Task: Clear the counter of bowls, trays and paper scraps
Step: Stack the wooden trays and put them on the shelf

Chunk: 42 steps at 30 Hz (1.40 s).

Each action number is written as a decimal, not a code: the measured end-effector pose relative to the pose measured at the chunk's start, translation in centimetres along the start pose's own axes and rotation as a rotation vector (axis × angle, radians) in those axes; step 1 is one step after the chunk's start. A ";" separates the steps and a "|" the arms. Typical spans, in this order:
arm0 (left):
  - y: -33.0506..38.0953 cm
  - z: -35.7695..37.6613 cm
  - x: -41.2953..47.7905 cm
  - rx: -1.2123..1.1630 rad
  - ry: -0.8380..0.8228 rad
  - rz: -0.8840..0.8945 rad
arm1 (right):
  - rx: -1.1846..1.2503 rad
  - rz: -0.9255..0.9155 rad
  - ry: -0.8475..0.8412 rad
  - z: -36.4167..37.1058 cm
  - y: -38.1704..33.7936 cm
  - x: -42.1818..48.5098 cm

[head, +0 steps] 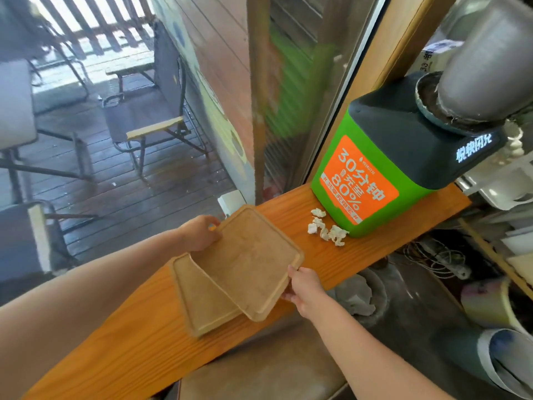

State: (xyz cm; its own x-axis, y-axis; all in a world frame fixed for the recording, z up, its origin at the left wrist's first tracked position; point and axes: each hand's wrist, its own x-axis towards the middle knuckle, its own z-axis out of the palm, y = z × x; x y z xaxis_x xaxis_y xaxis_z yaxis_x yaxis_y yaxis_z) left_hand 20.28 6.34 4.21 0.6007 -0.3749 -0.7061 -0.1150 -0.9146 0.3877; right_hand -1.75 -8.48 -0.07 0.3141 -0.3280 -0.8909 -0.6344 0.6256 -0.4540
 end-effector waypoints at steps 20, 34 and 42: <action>-14.6 11.0 -7.1 -0.663 0.190 -0.310 | -1.017 -0.421 0.064 8.1 -2.2 3.2; -14.8 10.1 -5.1 -0.575 0.312 -0.318 | -0.974 -0.411 0.149 11.2 -2.8 5.4; -15.2 10.4 -5.7 -0.488 0.336 -0.289 | -0.921 -0.357 0.188 12.0 -2.3 5.7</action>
State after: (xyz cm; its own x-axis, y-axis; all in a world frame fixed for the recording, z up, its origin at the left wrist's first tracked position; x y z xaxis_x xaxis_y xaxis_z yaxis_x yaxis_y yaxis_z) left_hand 10.34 20.80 -3.82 0.7771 0.0151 -0.6292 0.4119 -0.7680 0.4903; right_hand 9.98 -3.29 -4.23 0.5264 -0.5461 -0.6517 -0.8490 -0.2964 -0.4374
